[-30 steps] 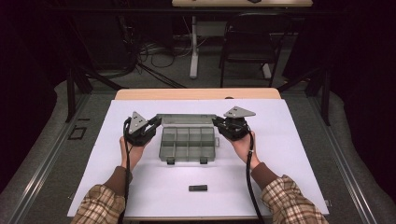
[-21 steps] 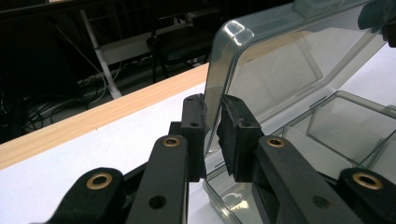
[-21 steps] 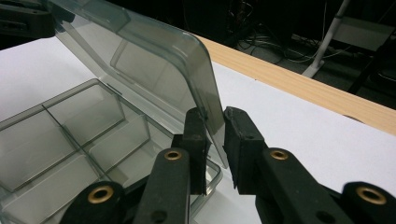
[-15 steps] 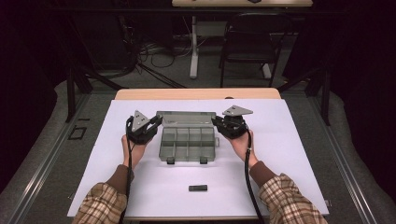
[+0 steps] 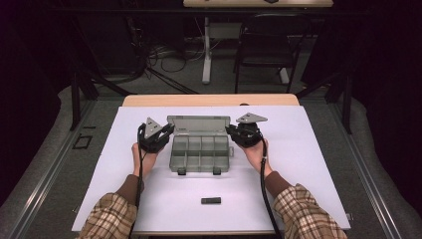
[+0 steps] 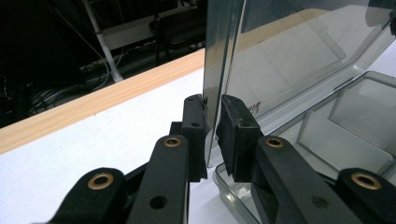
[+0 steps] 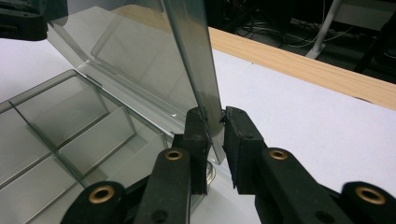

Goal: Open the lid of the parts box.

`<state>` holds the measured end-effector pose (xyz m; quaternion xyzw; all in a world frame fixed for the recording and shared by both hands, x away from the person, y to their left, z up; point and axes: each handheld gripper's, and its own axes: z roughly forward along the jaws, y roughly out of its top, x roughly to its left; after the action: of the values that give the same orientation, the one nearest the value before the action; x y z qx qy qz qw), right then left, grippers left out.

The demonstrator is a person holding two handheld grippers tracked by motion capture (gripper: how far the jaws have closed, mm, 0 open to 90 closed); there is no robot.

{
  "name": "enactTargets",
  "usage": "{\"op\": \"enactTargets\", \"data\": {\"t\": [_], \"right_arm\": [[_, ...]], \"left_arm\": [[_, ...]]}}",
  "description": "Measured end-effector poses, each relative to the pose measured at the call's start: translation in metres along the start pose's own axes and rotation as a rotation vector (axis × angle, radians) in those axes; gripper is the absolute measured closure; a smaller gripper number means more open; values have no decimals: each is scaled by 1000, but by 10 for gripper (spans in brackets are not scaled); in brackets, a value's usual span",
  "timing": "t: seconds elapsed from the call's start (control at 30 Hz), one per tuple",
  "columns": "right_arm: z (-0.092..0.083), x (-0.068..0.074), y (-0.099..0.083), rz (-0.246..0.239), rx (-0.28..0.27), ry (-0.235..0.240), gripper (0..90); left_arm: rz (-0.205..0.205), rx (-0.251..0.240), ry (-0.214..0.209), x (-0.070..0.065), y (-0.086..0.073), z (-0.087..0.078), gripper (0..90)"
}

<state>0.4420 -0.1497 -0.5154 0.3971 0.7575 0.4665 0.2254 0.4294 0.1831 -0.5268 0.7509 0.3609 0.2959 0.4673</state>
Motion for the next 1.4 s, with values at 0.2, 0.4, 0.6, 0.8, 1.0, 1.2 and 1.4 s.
{"op": "enactTargets", "data": {"t": [0.2,0.4,0.6,0.8,1.0,1.2,1.4], "right_arm": [[3,-1,0,3,-3,-4,802],[7,-3,-2,14,3,-9,805],[15,-5,-7,16,33,-15,806],[22,-7,-11,-21,55,-21,808],[26,-6,-15,-43,67,-29,808],[28,-7,-16,-62,68,-34,811],[29,-6,-16,-82,72,-40,810]], "left_arm": [[-5,18,-4,3,-1,6,812],[-4,40,1,4,-3,12,812],[0,67,6,3,-5,16,814],[21,88,26,2,-7,20,817],[35,106,36,1,-8,23,815],[52,132,47,0,-11,27,810],[61,145,51,-1,-13,29,800]]}}
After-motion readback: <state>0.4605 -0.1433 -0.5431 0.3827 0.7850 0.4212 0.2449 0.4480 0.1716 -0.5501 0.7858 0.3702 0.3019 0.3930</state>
